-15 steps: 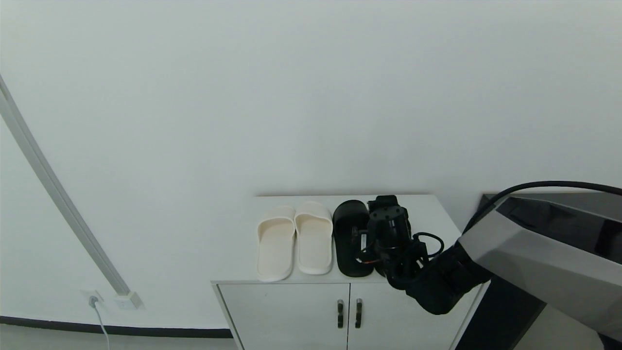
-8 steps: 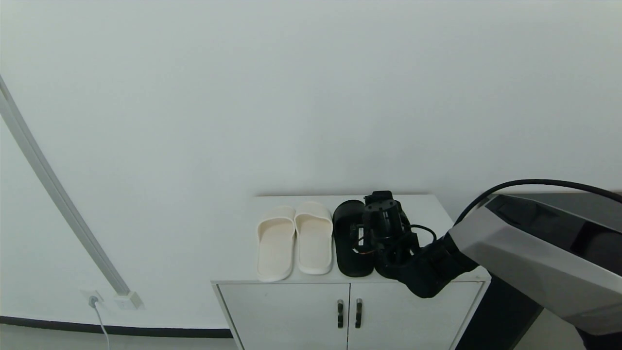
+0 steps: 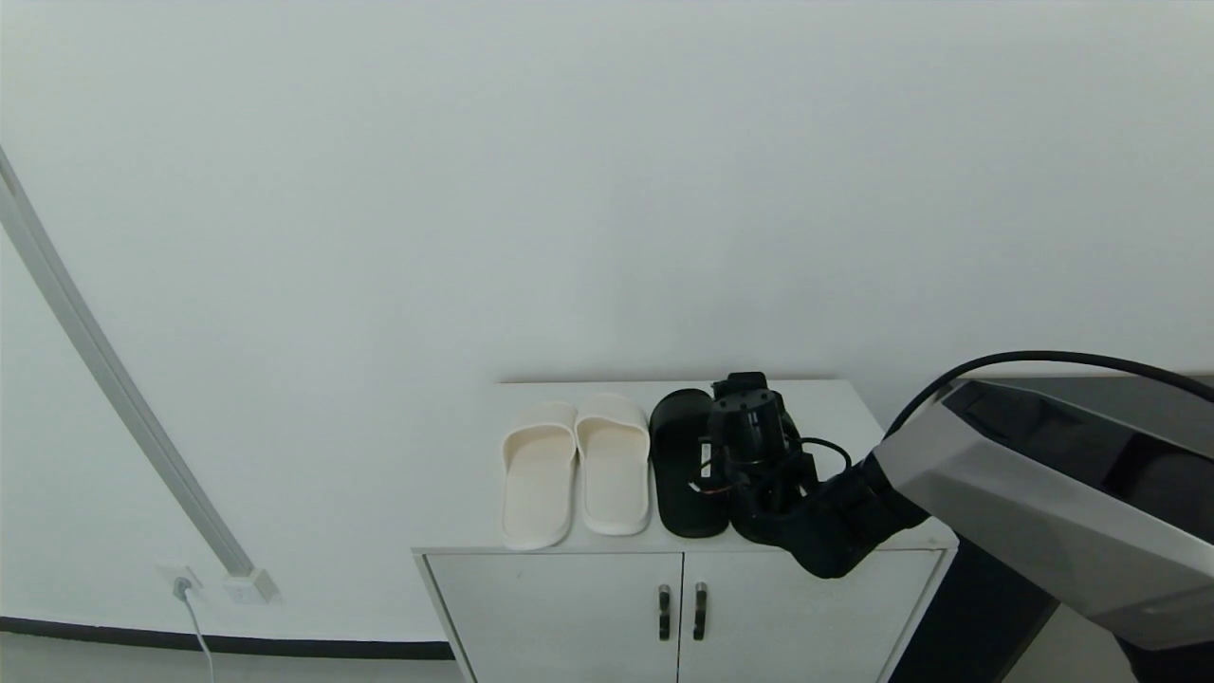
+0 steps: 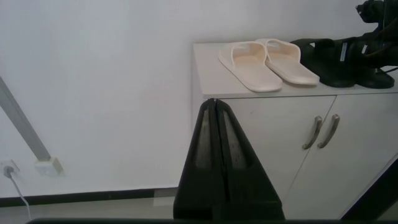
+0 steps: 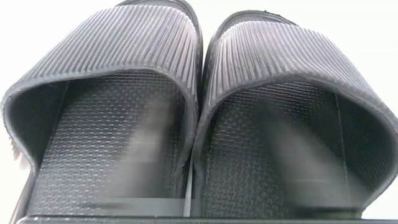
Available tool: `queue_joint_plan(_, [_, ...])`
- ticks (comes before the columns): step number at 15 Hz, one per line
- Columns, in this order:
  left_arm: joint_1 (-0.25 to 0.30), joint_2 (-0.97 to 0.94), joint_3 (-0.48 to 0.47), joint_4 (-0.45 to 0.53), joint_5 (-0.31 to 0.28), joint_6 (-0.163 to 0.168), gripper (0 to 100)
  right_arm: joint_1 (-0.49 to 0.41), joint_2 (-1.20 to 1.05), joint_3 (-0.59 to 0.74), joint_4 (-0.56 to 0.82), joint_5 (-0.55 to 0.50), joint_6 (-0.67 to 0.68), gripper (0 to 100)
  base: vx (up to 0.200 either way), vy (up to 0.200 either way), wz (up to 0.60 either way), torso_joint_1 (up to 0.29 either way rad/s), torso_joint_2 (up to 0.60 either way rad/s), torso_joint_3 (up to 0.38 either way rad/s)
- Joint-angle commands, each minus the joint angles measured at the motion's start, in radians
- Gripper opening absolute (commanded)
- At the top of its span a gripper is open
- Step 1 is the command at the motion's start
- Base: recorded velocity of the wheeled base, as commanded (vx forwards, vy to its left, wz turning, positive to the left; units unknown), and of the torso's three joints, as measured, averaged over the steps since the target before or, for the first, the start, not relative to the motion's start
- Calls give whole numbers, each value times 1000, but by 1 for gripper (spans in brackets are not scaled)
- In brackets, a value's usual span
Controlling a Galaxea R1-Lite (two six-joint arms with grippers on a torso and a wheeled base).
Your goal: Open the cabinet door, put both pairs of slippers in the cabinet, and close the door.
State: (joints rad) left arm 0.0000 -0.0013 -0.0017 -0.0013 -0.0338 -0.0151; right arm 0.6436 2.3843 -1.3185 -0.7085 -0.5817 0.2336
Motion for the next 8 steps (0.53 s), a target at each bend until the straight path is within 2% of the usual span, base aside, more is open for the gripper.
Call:
queue_joint_plan(1, [0,1,0,0,0,0,0,1,-5,1,0,0,0,0,0,0,0,0,0,0])
queue_joint_plan(8, [0,1,0,0,0,0,0,2,-85,58,-5,-6,0,0,0,0,0,0,0,0])
